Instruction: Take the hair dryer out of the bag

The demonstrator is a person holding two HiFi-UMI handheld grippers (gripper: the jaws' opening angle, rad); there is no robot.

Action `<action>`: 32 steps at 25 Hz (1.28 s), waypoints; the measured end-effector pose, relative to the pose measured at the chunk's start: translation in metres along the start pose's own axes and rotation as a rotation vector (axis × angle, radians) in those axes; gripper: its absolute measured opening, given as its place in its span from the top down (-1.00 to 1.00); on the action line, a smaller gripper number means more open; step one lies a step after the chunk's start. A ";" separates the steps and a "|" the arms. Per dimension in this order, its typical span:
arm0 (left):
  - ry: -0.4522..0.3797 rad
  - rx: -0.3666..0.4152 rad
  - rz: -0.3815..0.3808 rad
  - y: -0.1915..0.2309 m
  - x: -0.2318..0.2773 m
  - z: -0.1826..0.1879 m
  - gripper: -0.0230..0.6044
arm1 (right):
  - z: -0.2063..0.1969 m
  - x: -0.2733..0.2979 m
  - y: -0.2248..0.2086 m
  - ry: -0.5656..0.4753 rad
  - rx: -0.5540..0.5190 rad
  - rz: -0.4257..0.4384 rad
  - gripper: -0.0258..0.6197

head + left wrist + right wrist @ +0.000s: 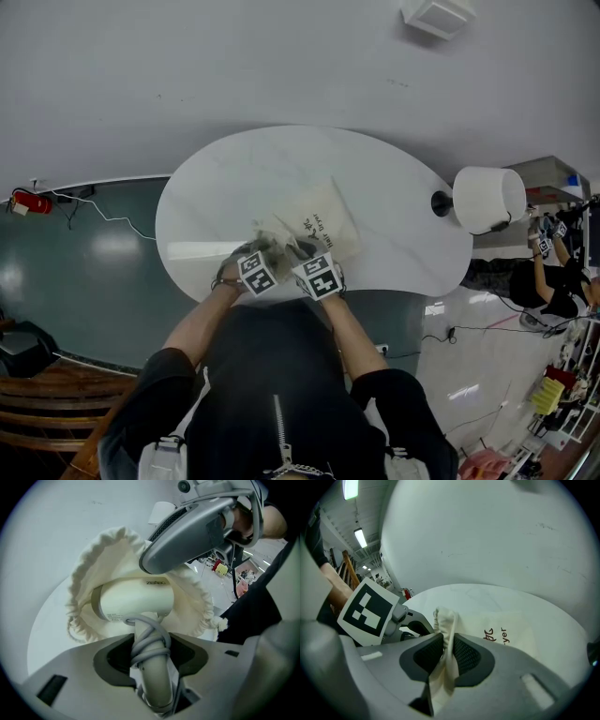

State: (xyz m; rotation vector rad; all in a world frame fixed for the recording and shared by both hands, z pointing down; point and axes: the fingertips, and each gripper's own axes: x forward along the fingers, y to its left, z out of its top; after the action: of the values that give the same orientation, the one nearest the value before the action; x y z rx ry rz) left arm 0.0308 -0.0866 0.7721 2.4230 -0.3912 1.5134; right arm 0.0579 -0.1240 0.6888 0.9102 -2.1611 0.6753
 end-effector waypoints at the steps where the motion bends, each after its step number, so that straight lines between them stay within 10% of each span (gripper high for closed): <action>1: -0.005 0.000 -0.001 -0.001 -0.002 0.001 0.22 | 0.000 0.000 0.000 -0.001 -0.003 0.000 0.73; 32: -0.050 -0.034 0.009 -0.014 -0.049 -0.030 0.23 | 0.002 0.004 -0.004 0.020 -0.004 -0.007 0.73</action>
State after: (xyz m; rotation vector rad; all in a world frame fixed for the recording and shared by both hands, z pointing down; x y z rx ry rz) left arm -0.0097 -0.0587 0.7400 2.4399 -0.4351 1.4407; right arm 0.0581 -0.1288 0.6914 0.9054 -2.1397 0.6739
